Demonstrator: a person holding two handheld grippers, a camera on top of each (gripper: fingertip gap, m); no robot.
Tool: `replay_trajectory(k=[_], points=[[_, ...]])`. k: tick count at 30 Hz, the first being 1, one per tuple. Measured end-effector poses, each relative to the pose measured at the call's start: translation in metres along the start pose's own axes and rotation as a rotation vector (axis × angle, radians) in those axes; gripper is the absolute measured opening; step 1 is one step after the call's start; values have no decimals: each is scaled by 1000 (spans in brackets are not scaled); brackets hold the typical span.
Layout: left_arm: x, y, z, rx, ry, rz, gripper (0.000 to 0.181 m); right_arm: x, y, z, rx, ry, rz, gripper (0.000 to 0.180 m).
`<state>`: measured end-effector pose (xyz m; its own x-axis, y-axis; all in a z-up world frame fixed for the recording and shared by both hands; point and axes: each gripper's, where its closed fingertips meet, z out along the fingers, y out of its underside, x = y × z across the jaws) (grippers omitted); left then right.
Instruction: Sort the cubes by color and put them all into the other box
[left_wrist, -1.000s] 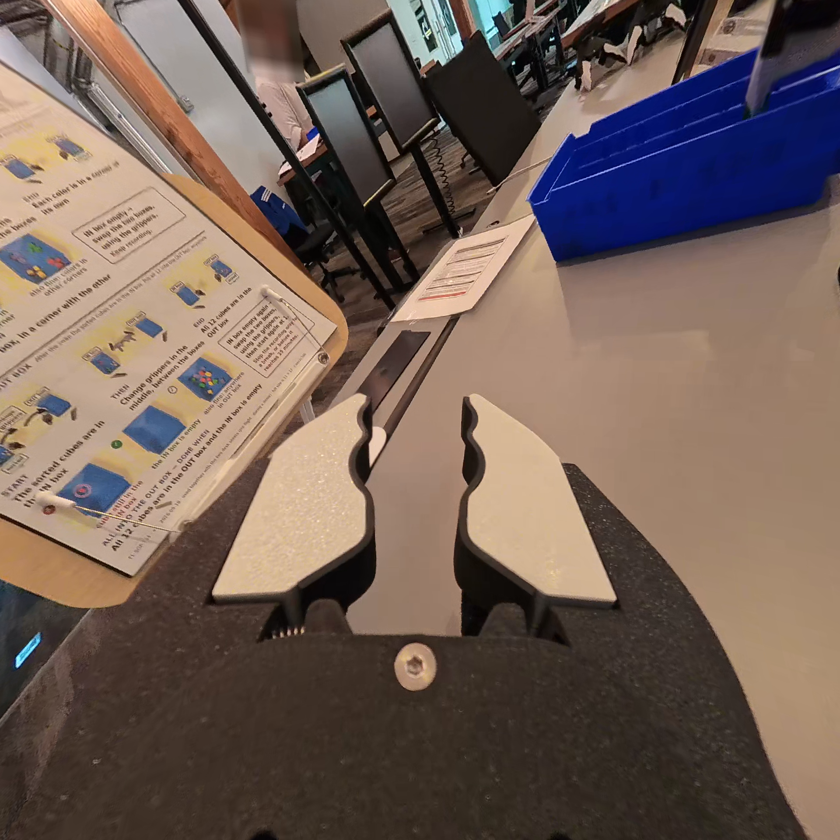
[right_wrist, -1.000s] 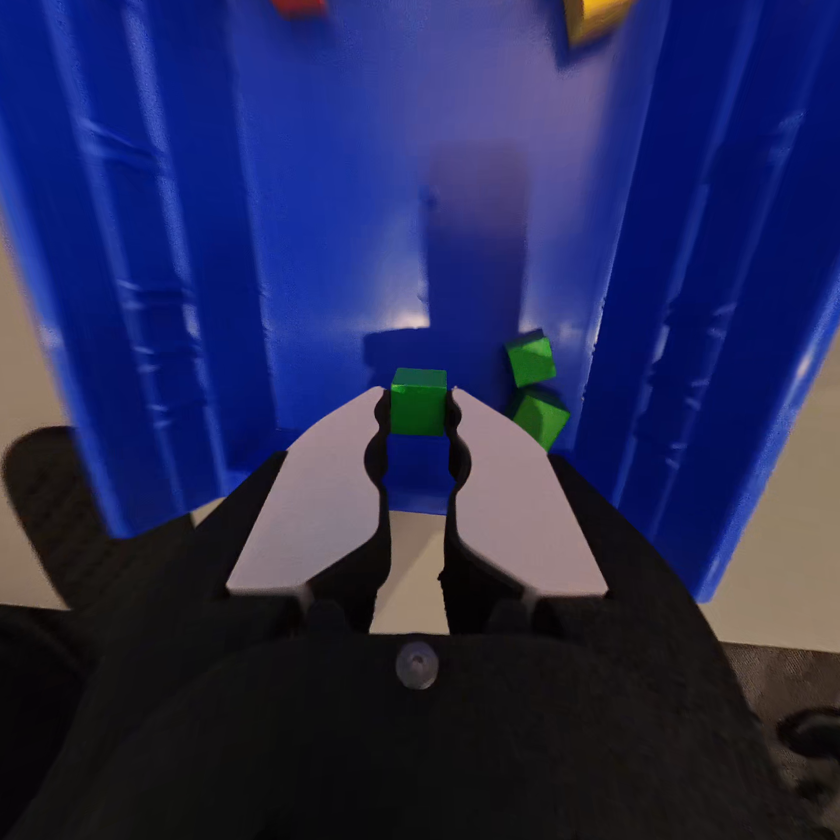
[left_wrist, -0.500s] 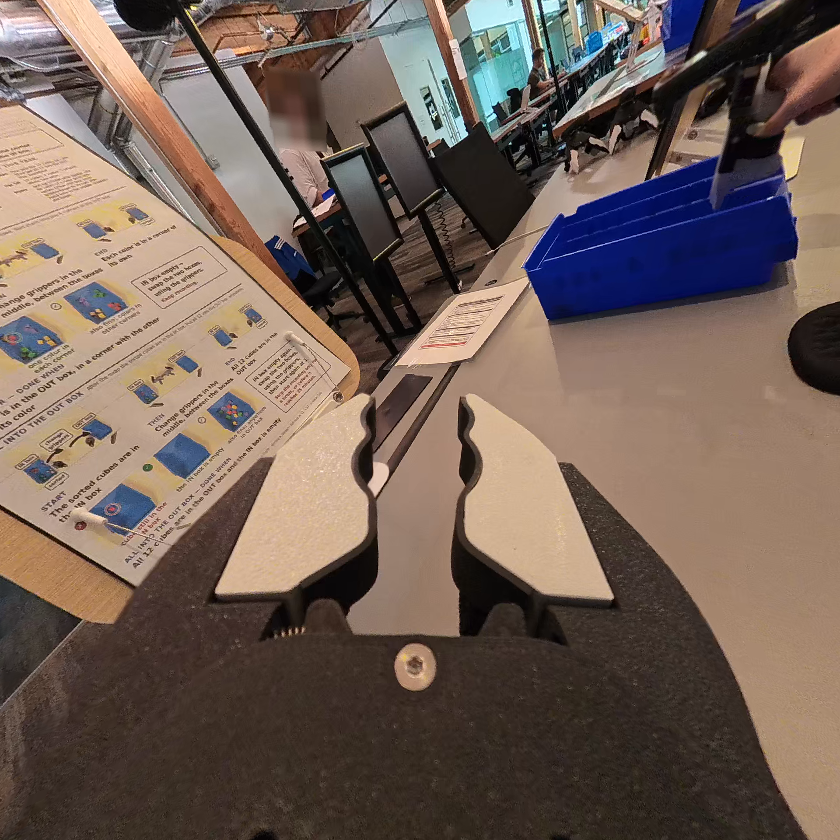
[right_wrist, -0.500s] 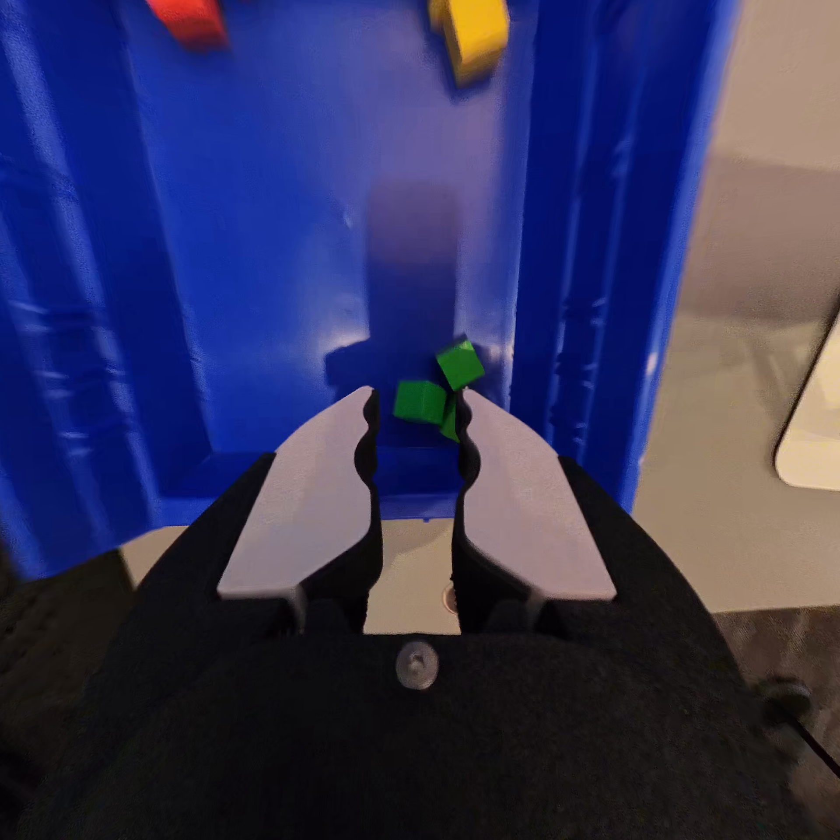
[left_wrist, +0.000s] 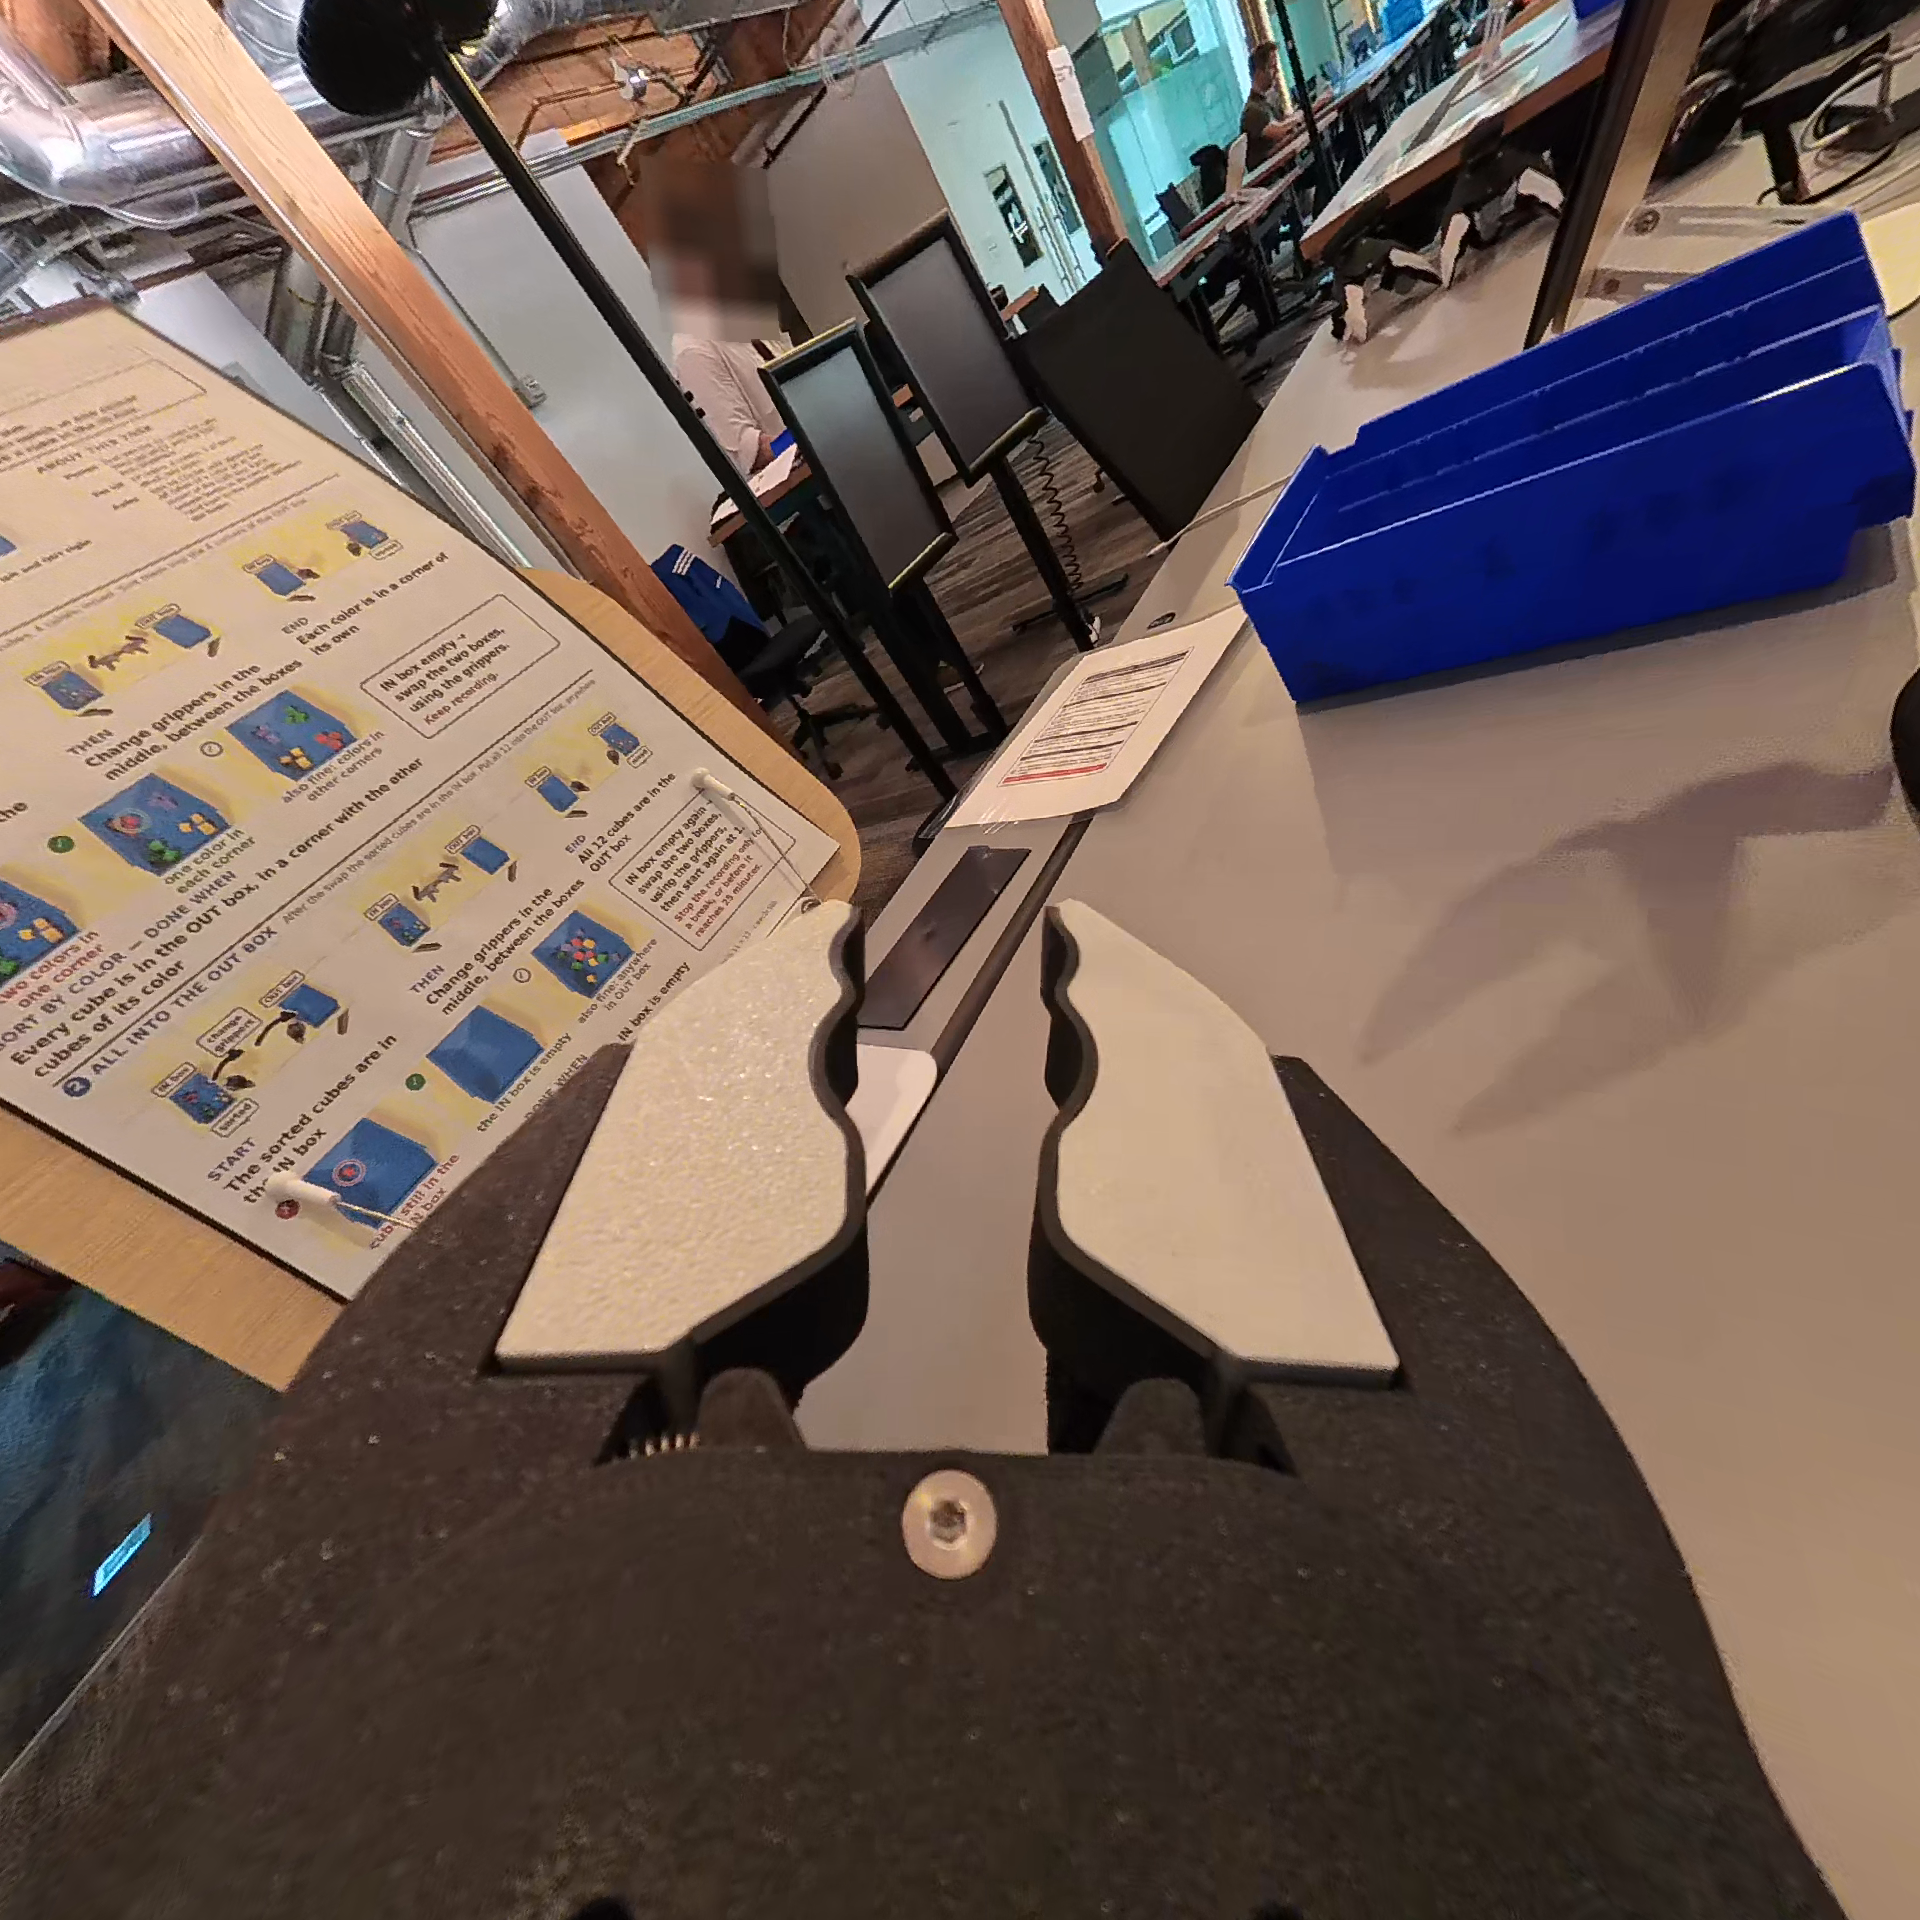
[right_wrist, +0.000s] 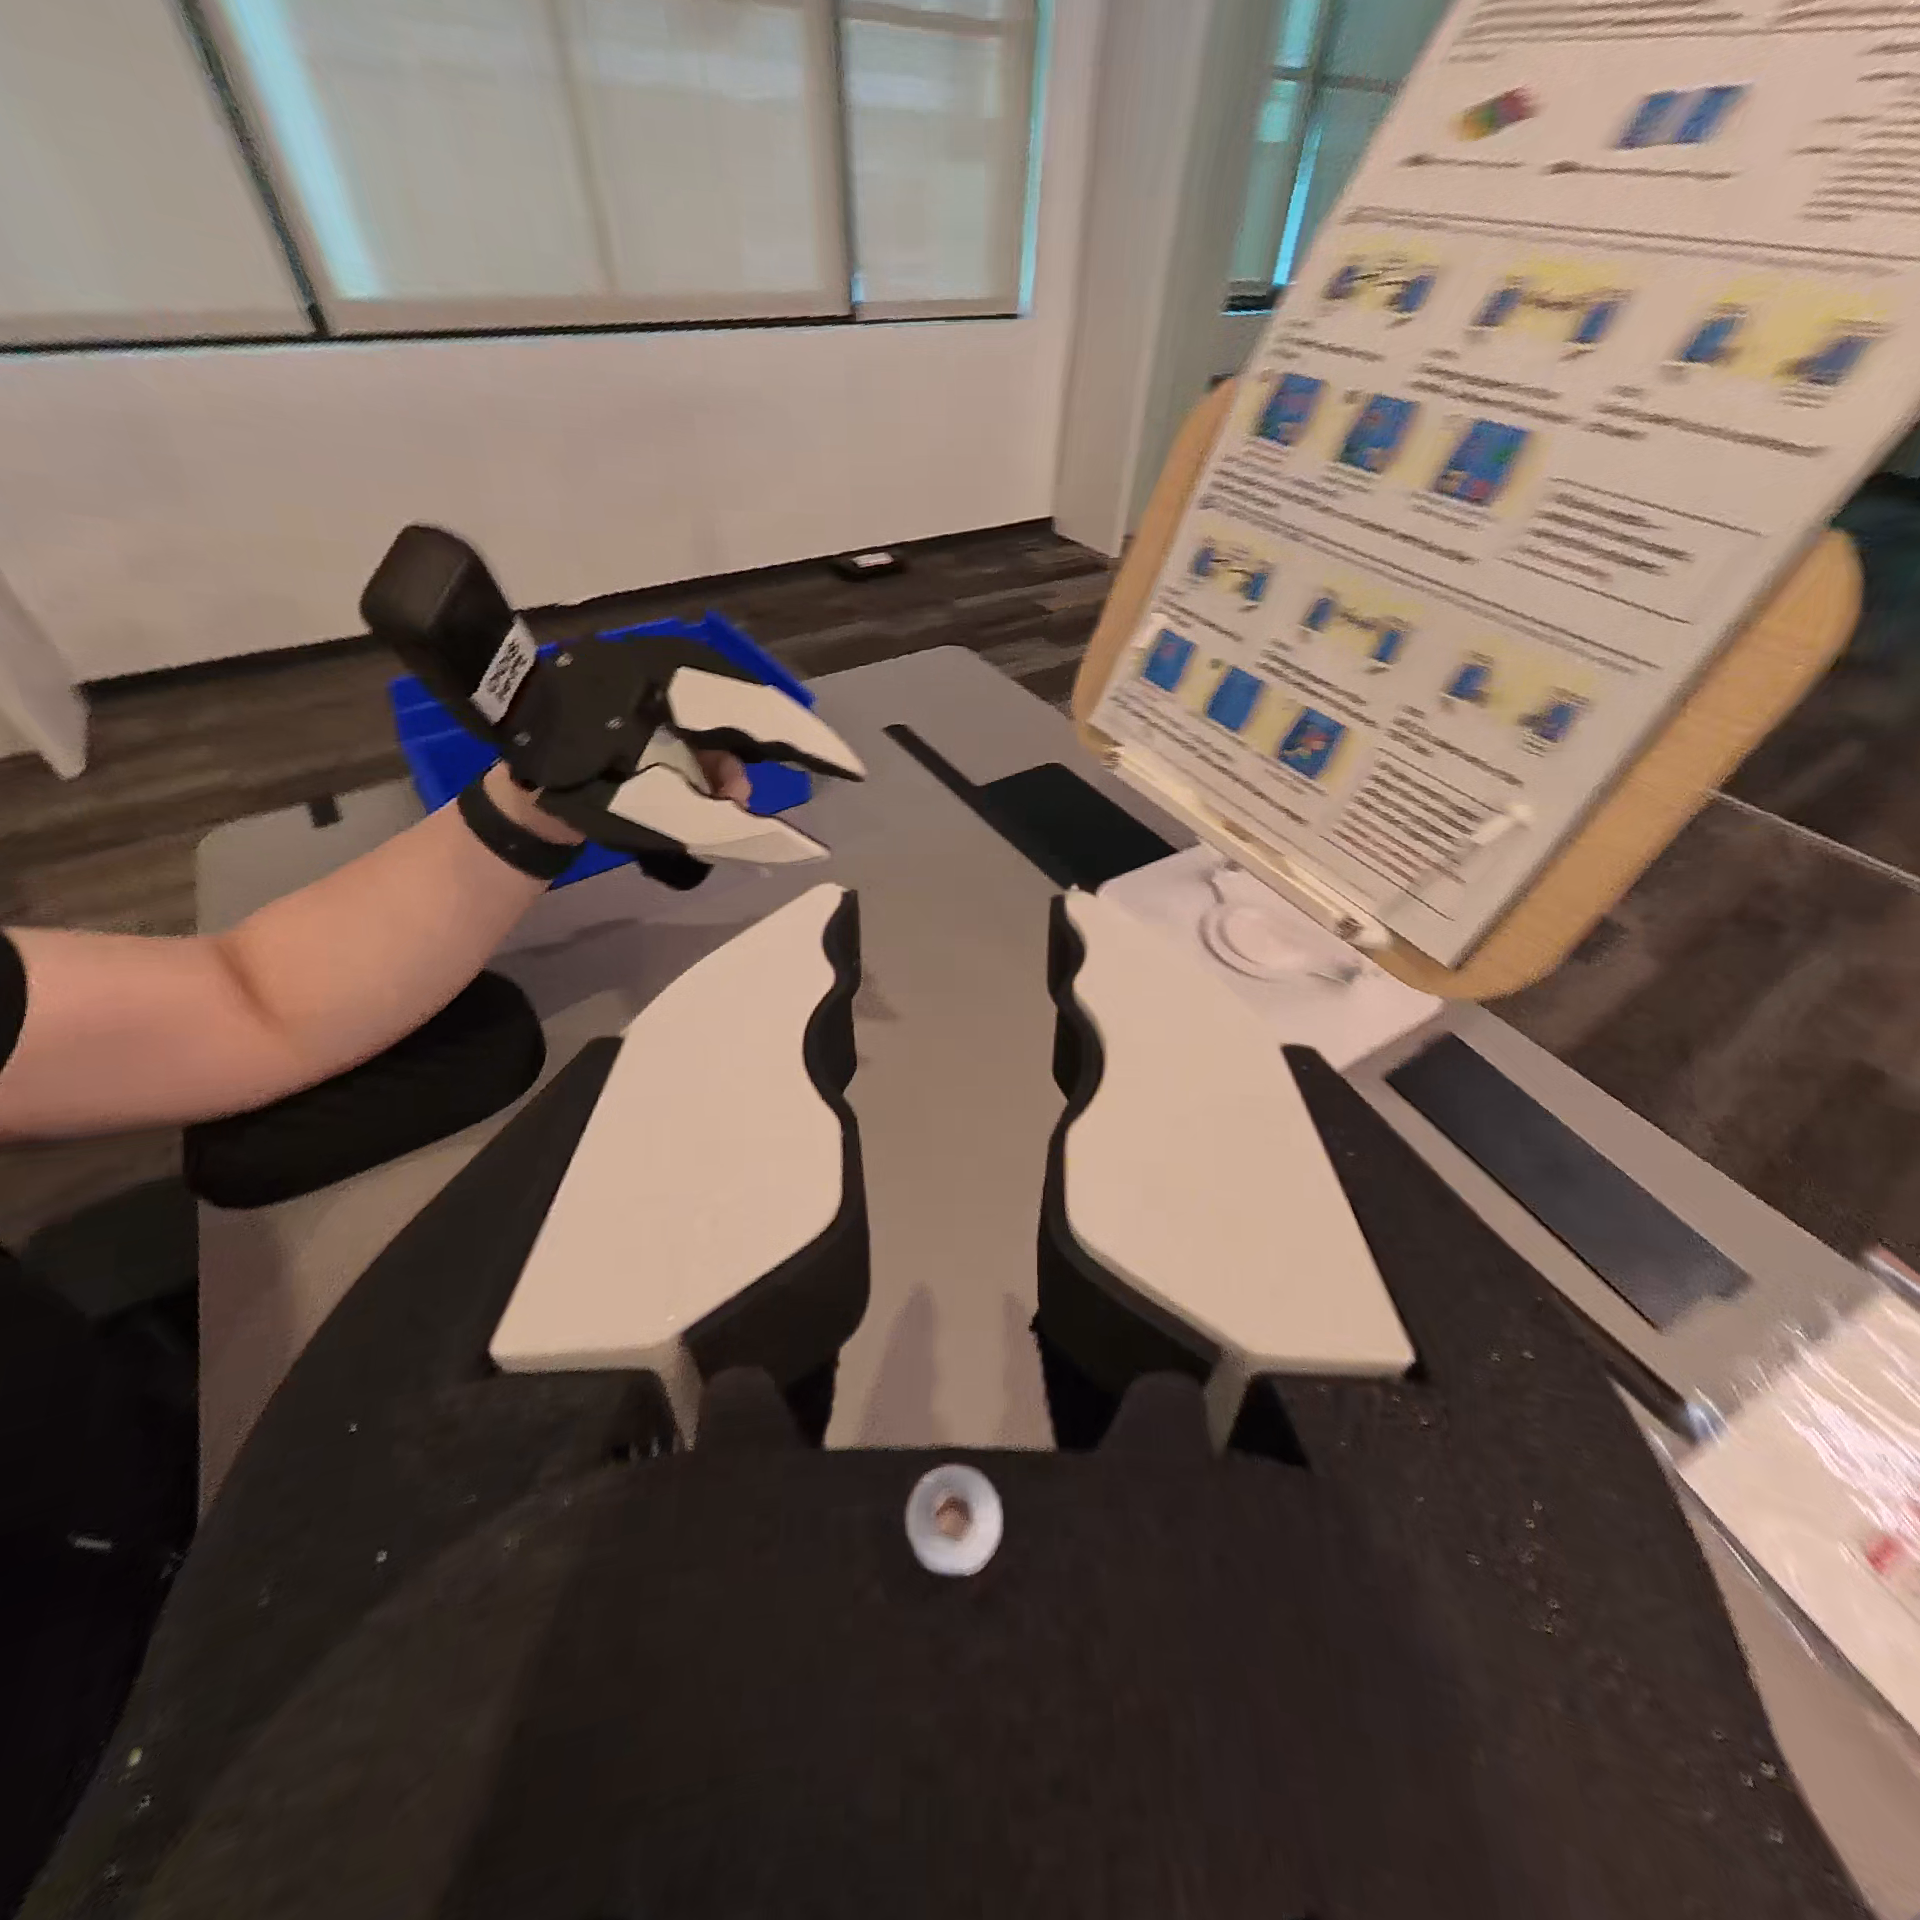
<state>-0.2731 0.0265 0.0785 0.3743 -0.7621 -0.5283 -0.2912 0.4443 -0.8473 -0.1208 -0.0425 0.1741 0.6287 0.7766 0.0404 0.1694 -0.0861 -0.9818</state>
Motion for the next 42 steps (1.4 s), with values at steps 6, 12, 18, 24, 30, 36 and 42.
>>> replay_trajectory(k=[6,12,18,24,30,36,42], points=[[-5,4,-3,-15,-24,9,21,14,32,34,-84,41,-55,26],[-29,5,-31,-114,-100,30,29,41,42,23,-59,57,67,28],[-82,77,-148,-656,-135,117,26,60,55,14,-86,92,125,29],[-108,202,-321,-1262,-79,-88,25,65,60,12,-112,110,135,30],[-89,278,-385,-1462,-73,-243,29,61,60,12,-128,96,126,30],[-79,298,-386,-1471,-23,-309,30,63,66,8,-137,95,158,30],[-76,316,-395,-1531,-4,-383,29,61,71,6,-154,85,166,30]])
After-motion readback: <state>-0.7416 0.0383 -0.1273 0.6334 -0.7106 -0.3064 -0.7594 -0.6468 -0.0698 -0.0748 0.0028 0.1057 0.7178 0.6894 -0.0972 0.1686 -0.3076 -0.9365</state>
